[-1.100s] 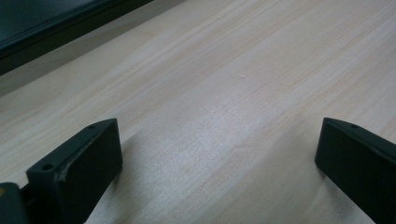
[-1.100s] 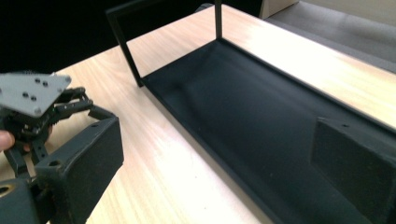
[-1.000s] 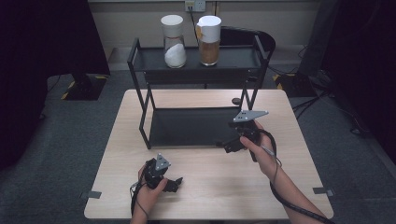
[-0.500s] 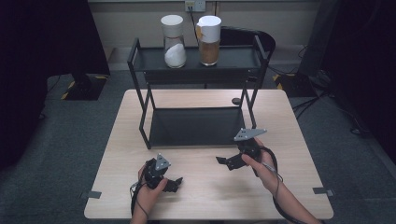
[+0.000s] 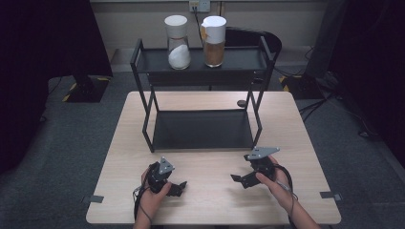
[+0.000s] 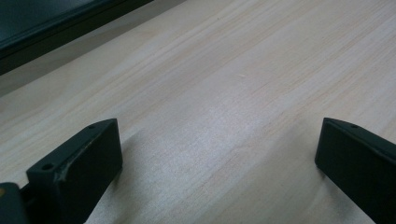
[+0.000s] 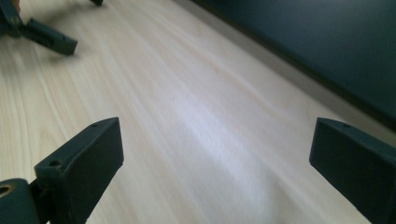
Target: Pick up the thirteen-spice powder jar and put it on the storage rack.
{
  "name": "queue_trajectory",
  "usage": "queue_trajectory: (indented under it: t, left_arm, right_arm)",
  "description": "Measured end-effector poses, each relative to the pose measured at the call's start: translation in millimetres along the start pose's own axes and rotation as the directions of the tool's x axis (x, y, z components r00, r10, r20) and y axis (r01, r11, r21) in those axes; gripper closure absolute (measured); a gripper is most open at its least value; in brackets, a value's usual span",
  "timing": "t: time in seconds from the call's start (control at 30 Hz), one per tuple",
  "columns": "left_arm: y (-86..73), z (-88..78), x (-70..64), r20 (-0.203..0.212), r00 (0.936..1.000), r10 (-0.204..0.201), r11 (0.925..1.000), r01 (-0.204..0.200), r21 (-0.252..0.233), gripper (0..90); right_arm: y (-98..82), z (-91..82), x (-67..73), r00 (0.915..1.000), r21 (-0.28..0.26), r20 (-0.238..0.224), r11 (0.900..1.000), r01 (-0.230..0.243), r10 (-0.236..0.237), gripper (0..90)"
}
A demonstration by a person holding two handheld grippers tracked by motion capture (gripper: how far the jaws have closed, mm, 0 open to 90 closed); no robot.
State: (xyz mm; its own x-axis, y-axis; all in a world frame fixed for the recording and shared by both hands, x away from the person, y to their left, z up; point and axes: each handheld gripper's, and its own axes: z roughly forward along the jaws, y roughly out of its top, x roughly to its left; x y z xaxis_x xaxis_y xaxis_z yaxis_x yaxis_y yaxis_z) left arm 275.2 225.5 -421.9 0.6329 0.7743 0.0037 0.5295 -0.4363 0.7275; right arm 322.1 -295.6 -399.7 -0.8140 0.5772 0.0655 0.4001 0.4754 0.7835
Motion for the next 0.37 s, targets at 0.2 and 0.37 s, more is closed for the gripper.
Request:
queue_trajectory:
  t: [0.2,0.37]
  left_arm:
    - [-0.1,-0.1,-0.6,-0.002,1.0000,-0.002,1.0000,0.002,0.000,0.0]
    - [-0.2,-0.1,-0.5,-0.002,1.0000,-0.003,1.0000,0.003,0.000,0.0]
  right_arm:
    - [-17.5,-9.7,3.5,0.9998,0.027,0.018,1.000,0.000,0.000,1.8]
    - [-29.5,-17.1,7.0,0.9997,0.050,0.024,0.999,-0.003,0.001,1.8]
